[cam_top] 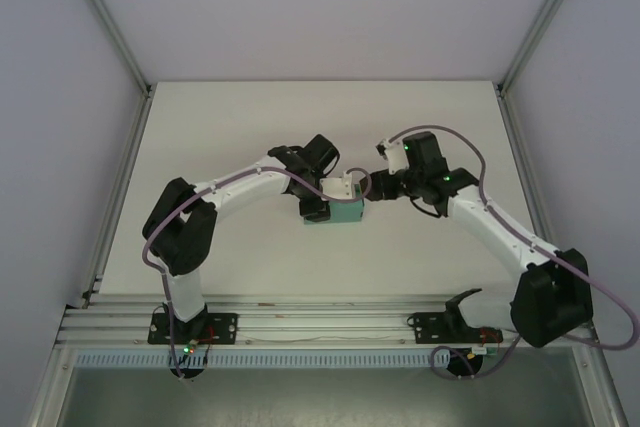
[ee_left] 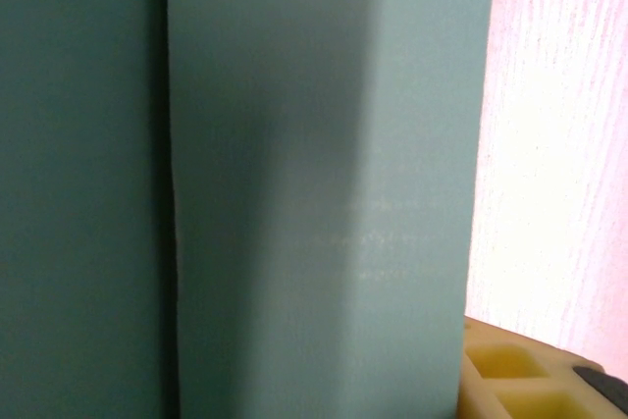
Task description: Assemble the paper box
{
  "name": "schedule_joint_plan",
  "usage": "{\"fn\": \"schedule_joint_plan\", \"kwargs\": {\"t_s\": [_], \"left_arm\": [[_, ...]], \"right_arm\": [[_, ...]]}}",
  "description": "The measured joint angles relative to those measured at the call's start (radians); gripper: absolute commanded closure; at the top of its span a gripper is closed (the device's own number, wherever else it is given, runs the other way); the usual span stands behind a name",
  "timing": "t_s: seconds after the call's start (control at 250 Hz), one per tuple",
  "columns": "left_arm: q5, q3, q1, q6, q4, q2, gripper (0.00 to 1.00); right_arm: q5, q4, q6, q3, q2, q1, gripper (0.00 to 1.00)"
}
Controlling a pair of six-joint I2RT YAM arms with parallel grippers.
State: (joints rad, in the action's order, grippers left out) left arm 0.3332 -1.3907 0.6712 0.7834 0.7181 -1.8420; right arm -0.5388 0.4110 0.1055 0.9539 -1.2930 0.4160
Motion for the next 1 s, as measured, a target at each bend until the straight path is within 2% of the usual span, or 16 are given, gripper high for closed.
{"fn": "schedule_joint_plan", "kwargs": {"t_s": [0.268,0.384,0.596,0.831,0.999], "left_arm": [[0.000,0.000,0.000,0.000,0.000,0.000,0.49],[0.000,0.000,0.000,0.000,0.000,0.000,0.49],[0.000,-0.003,0.000,-0.008,0.000,-0.002,0.49],[0.000,-0.011,0.000,-0.028,0.004,-0.008,0.49],[0.000,-0.011,0.000,-0.042,0.001,-0.008,0.49]], "right_arm": [[0.005,0.020,0.053,0.026,-0.068,0.027,0.64],[0.012,0.028,0.056,0.028,-0.085,0.029,0.67],[0.042,0.054,0.058,0.054,-0.105,0.049,0.86],[0.140,0.061,0.020,0.068,-0.107,0.095,0.97],[0.219,0.041,-0.062,0.064,-0.103,0.130,1.00]]}}
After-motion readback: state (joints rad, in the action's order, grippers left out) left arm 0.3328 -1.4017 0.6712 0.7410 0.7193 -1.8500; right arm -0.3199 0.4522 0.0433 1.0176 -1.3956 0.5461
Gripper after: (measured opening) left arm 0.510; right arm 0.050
